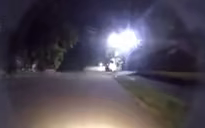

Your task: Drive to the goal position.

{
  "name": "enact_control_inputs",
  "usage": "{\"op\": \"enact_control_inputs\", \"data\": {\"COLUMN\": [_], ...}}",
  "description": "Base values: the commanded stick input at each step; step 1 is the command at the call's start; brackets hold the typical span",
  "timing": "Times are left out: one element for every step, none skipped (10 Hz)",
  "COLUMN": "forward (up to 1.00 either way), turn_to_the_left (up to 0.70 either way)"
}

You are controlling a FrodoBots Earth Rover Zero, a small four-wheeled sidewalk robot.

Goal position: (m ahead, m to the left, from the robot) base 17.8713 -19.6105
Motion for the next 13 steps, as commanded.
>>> {"op": "enact_control_inputs", "data": {"forward": [0.70,0.70,0.70,0.70,0.70,0.70,0.70,0.70,0.70,0.70,0.70,0.70,0.70], "turn_to_the_left": [0.00,0.00,0.00,0.00,0.00,0.00,0.00,0.00,0.00,0.00,0.00,0.00,0.00]}}
